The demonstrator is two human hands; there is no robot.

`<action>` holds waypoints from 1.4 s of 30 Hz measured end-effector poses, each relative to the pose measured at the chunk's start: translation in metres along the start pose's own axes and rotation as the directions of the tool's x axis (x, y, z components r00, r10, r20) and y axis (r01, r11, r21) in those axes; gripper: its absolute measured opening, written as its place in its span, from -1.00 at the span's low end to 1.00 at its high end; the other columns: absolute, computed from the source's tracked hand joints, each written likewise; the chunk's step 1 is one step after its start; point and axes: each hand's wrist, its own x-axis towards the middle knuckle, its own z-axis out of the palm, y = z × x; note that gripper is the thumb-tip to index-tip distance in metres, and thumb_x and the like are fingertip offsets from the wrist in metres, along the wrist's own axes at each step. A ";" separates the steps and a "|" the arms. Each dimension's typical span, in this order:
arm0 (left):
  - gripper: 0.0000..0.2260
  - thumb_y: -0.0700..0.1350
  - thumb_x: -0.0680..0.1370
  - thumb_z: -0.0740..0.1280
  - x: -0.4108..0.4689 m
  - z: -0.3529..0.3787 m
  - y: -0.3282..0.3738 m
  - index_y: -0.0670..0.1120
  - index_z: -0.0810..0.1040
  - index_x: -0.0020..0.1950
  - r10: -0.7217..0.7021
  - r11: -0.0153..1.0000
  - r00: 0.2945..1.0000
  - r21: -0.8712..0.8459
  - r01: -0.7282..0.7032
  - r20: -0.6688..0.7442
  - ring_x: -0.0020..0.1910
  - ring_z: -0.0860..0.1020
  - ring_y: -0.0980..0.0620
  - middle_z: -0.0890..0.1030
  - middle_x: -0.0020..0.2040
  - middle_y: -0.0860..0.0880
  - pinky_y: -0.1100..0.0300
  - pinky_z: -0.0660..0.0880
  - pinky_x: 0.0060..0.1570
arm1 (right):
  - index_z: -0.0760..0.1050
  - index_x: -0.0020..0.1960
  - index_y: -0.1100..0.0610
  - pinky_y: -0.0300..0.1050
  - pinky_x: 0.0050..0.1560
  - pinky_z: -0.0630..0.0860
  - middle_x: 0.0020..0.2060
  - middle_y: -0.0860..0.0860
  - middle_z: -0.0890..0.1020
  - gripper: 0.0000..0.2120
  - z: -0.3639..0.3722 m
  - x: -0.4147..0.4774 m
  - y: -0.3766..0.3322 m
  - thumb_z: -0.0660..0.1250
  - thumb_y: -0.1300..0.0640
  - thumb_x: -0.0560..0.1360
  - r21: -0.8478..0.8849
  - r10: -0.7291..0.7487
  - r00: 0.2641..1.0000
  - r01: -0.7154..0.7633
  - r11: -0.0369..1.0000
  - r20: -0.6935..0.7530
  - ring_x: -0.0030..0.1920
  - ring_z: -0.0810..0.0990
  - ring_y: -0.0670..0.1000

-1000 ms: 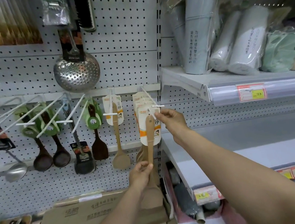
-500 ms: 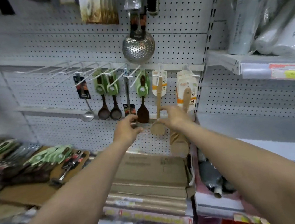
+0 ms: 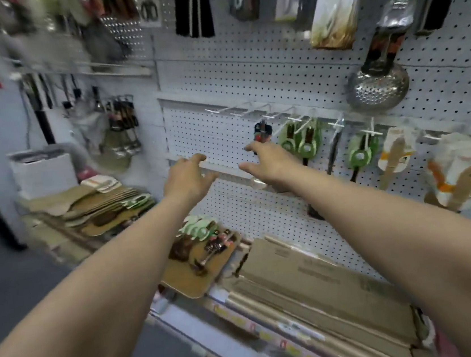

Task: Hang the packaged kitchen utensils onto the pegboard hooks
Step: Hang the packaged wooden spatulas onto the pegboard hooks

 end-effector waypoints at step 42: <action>-0.47 0.16 0.50 0.41 0.483 -0.209 -0.760 0.03 0.44 0.43 -0.227 0.969 0.972 0.118 0.219 0.057 0.31 0.46 -0.17 0.51 0.34 -0.12 -0.06 0.47 0.18 | 0.29 0.54 -0.01 0.05 0.21 0.49 0.39 0.12 0.48 -0.36 0.430 0.619 -0.571 0.27 -0.27 0.56 0.002 -0.010 0.972 0.010 1.000 0.235 0.36 0.48 0.19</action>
